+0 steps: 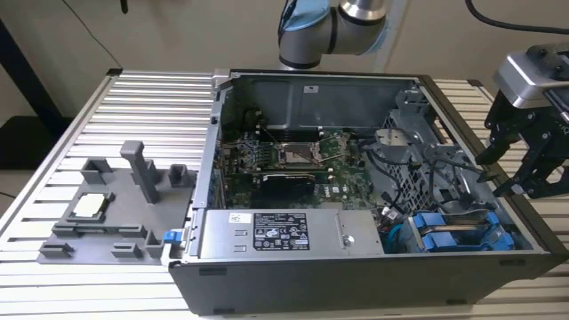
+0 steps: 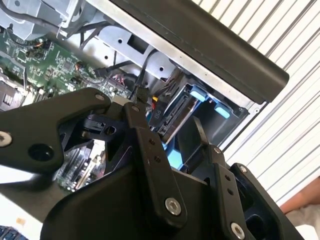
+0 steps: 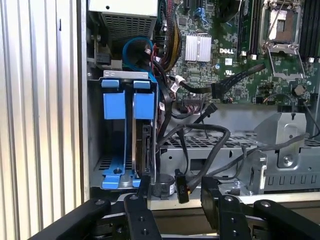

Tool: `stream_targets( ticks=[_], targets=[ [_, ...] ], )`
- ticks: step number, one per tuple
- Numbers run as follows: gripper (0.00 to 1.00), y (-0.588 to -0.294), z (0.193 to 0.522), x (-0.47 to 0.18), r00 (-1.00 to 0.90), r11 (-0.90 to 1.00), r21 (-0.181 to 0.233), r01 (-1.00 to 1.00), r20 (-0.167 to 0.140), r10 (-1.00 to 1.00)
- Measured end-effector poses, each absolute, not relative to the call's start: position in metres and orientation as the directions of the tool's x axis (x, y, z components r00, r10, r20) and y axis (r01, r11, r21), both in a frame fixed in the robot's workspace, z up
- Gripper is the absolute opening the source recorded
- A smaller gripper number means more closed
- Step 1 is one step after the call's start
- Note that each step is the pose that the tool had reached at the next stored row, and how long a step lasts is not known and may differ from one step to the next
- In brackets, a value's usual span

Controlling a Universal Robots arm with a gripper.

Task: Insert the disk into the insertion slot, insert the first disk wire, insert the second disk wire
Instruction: 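Insert the first disk wire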

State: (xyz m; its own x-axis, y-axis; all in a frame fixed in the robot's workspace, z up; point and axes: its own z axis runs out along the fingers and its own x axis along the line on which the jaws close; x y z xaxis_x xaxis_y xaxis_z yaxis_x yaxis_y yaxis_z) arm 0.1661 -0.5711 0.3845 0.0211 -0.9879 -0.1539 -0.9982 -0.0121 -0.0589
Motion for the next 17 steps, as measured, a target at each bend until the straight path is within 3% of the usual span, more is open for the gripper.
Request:
stream_targets(
  ticks=[17],
  targets=[
    [0.53,-0.5710,0.3845,0.1660,0.032,-0.025,-0.050,-0.998,-0.151,-0.988]
  ],
)
